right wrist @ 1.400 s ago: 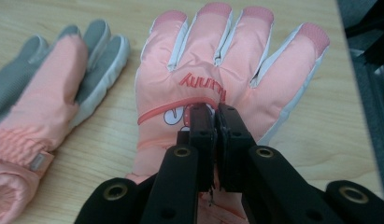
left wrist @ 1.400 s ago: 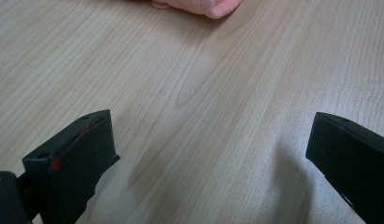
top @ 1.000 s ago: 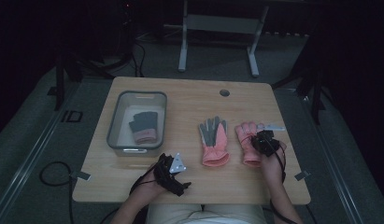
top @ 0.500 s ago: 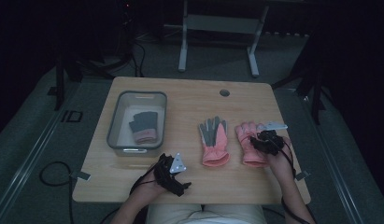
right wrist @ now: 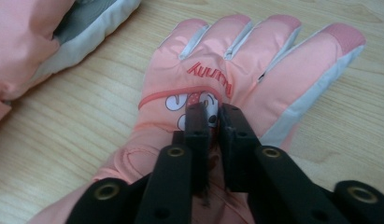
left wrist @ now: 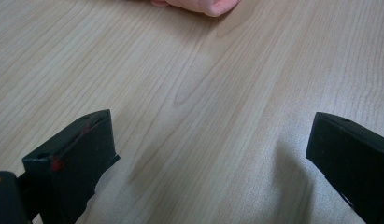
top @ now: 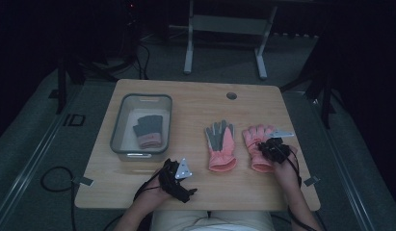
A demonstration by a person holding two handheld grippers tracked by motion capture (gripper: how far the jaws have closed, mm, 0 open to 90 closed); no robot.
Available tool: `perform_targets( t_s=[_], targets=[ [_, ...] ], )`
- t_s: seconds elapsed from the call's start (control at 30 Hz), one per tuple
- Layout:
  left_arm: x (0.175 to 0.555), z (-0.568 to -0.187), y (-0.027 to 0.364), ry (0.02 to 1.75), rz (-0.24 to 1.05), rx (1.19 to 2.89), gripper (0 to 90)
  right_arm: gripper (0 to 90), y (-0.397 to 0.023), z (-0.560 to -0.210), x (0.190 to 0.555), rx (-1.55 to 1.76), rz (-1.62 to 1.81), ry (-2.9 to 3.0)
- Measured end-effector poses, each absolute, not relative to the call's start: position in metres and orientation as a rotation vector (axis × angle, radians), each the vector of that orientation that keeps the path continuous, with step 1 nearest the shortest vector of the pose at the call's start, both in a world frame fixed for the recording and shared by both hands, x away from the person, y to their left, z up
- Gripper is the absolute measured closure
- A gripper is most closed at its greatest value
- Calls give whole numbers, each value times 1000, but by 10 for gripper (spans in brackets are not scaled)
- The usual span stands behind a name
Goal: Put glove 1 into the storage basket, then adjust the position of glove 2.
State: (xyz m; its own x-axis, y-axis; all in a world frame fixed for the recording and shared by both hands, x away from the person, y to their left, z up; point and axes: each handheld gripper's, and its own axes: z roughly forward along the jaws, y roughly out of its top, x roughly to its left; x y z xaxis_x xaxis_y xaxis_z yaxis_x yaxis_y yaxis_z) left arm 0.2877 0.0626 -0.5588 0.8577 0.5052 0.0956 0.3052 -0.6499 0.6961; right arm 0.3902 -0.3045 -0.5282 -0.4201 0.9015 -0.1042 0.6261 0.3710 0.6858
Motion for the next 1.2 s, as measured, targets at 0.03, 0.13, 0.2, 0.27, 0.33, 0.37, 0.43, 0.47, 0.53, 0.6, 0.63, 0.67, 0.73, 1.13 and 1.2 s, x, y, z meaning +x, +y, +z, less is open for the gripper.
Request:
perform_targets(
  t_s=[0.03, 0.13, 0.2, 0.27, 0.33, 0.37, 0.43, 0.47, 0.53, 0.6, 0.63, 0.67, 0.73, 1.13, 1.2],
  targets=[
    [287, -559, 62, 584, 366, 2321, 10, 857, -304, -527, 390, 1338, 790, 2164],
    [287, -559, 62, 587, 366, 2315, 10, 870, -304, -519, 389, 1383, 811, 2139],
    [287, -559, 63, 584, 369, 2320, 10, 871, -303, -513, 387, 1379, 808, 2127],
    [288, -559, 63, 586, 365, 2318, 10, 873, -302, -503, 386, 1382, 819, 2111],
    [288, -558, 63, 586, 364, 2318, 10, 873, -301, -490, 383, 1374, 837, 2089],
    [288, -558, 63, 586, 364, 2319, 10, 872, -300, -483, 381, 1374, 849, 2072],
    [288, -559, 63, 584, 367, 2322, 10, 872, -296, -467, 377, 1365, 882, 2045],
    [288, -559, 63, 583, 368, 2323, 10, 872, -293, -459, 375, 1346, 896, 2037],
    [288, -559, 63, 583, 369, 2321, 11, 873, -290, -452, 373, 1331, 906, 2028],
    [288, -558, 62, 582, 371, 2322, 10, 873, -280, -434, 368, 1310, 938, 2017],
    [287, -558, 62, 583, 371, 2321, 10, 872, -276, -428, 367, 1303, 952, 2013],
    [287, -558, 62, 583, 371, 2322, 10, 872, -272, -422, 366, 1298, 961, 2010],
    [287, -558, 62, 584, 372, 2323, 10, 872, -263, -412, 365, 1297, 988, 2008],
    [287, -557, 63, 580, 375, 2317, 10, 872, -208, -405, 360, 1262, 1035, 2051],
    [286, -557, 64, 580, 378, 2314, 10, 872, -199, -410, 361, 1259, 1032, 2075]
  ],
)
